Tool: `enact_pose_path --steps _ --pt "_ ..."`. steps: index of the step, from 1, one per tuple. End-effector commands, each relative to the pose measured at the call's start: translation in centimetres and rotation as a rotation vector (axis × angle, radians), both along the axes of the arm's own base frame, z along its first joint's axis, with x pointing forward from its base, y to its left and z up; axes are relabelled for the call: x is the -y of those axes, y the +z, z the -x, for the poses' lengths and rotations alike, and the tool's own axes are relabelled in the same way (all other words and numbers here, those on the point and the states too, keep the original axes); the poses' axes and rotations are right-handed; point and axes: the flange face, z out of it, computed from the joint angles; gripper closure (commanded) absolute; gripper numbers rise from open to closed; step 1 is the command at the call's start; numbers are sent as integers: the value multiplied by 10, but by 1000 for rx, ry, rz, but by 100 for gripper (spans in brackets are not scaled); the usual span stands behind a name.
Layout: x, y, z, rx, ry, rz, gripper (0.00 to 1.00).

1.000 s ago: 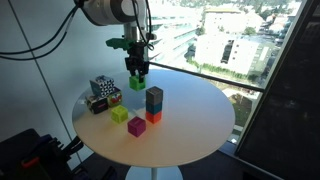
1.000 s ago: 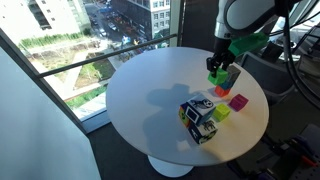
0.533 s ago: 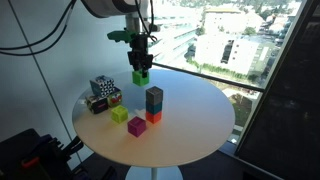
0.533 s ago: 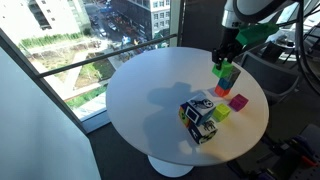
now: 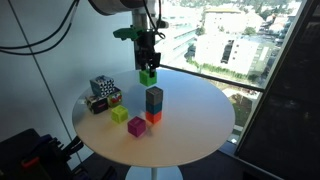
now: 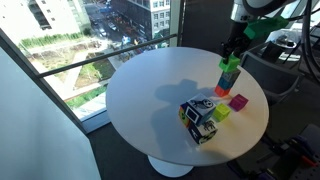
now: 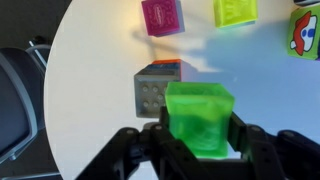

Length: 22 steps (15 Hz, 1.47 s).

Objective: Put the green block on top of the grey block

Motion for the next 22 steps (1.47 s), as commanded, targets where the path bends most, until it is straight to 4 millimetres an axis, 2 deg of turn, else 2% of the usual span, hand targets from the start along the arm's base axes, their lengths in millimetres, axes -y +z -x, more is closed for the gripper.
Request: enact_pose_path --steps 1,8,20,21,22 --pt "17 8 -1 -3 7 21 71" --pt "34 2 1 -7 31 37 71" --pt "42 -12 4 -29 90 42 71" --pt "43 -13 5 -31 93 42 61" --pt "44 -14 5 -33 94 41 44"
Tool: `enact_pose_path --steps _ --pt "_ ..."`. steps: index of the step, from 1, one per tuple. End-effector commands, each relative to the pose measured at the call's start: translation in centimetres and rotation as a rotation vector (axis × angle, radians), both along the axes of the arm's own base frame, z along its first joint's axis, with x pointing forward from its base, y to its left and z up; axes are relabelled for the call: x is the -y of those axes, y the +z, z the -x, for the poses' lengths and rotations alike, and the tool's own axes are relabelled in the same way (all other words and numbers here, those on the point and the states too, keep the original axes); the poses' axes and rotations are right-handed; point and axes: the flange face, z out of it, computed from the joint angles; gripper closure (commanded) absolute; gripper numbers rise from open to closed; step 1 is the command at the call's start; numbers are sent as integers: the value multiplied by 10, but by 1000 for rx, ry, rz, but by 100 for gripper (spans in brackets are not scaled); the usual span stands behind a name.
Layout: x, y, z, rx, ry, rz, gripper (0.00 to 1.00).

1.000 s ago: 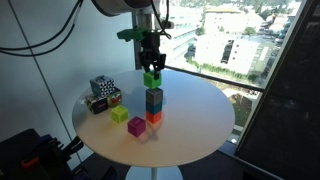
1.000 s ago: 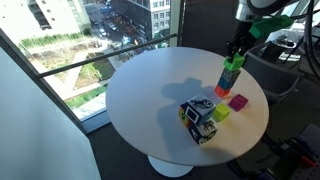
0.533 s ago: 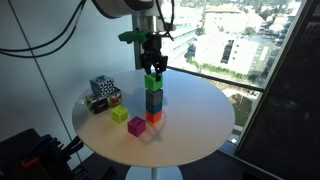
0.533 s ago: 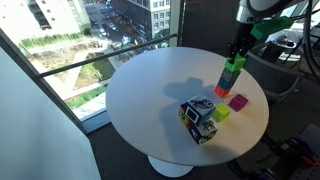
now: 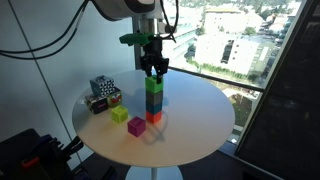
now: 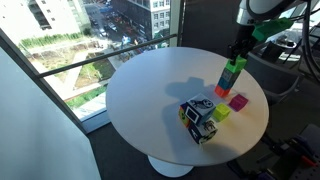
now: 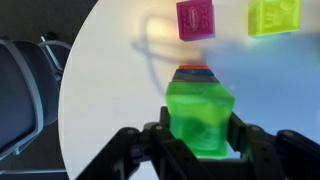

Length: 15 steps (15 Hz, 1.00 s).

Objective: Put the green block on top of the grey block

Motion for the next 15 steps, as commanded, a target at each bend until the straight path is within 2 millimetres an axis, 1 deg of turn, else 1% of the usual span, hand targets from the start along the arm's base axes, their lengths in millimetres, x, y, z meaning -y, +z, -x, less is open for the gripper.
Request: enact_pose_path --steps 1,3,4,5,11,15 --pt "8 0 0 3 27 14 29" --pt "9 -2 0 -1 27 13 14" --pt "9 -2 1 -1 27 11 5" --pt "9 -1 1 -2 26 8 1" --pt "7 13 5 -3 -4 -28 0" --pt "1 25 10 -2 -24 -70 0"
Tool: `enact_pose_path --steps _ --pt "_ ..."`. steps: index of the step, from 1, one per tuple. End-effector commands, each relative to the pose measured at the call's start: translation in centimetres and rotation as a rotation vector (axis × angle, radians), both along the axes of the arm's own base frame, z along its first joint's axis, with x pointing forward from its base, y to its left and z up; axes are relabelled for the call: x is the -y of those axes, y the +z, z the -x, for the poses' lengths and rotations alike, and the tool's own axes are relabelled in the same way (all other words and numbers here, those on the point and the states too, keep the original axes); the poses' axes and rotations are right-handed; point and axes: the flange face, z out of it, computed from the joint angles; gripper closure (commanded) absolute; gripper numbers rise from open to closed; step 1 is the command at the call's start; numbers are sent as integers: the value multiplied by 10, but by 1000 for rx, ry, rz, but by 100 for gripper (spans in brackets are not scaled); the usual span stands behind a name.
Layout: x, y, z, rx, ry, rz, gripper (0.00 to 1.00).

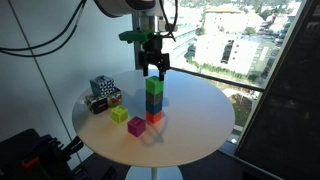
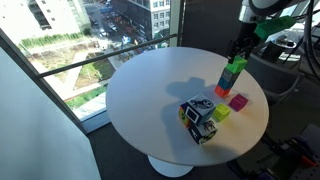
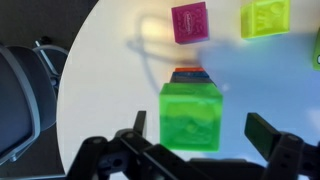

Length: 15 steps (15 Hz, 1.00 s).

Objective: Put the green block on top of the grey block

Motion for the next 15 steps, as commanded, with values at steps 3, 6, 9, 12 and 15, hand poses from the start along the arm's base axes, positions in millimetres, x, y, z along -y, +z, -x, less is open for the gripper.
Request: enact_pose_path --steps 3,6,9,12,15 --pt "-7 28 12 -5 -9 -69 0" --pt "-11 42 20 -25 0 -86 0" --pt "-17 54 33 -64 30 -103 0" --pt "-23 62 47 -104 48 -106 0" --pt "-29 70 64 -133 43 -117 0"
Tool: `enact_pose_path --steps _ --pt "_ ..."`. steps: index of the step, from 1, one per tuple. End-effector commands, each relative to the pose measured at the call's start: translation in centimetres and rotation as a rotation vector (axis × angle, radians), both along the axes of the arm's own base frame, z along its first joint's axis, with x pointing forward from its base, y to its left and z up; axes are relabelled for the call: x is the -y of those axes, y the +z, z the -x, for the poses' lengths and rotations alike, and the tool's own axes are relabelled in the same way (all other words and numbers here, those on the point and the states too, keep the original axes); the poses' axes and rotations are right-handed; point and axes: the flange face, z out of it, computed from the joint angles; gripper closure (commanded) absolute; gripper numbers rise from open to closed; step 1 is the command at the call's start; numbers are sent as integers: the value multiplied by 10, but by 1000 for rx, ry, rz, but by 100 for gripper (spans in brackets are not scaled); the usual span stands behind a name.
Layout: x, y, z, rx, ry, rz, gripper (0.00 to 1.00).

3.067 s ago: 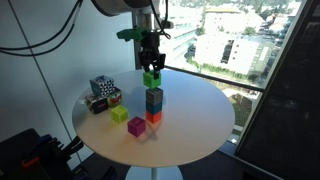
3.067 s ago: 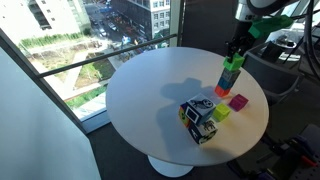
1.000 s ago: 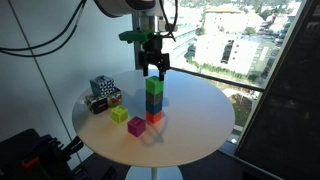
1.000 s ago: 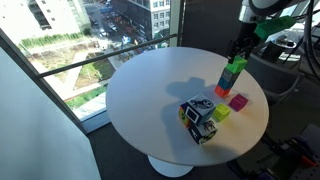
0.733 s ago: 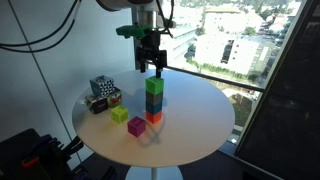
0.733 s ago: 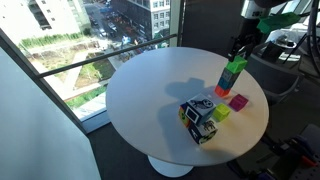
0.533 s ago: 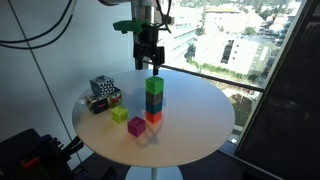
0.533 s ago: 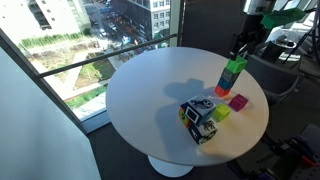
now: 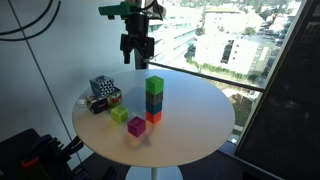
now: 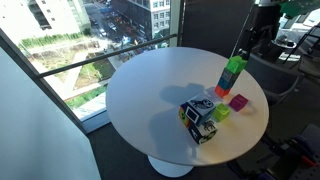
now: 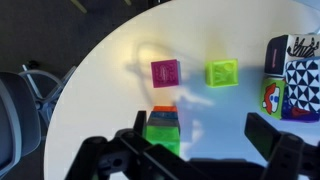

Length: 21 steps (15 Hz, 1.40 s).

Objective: Put the green block on top of the grey block

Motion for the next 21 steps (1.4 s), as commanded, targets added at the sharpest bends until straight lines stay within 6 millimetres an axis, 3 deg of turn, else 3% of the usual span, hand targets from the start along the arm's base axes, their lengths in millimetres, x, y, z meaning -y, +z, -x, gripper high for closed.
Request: enact_pose_path --steps 1,12,17,21 --pt "-7 14 25 -18 9 -25 0" --pt "-16 47 69 91 -24 -60 0" --pt "-19 58 76 163 -26 -58 0" --pt "-17 55 70 155 -14 -46 0"
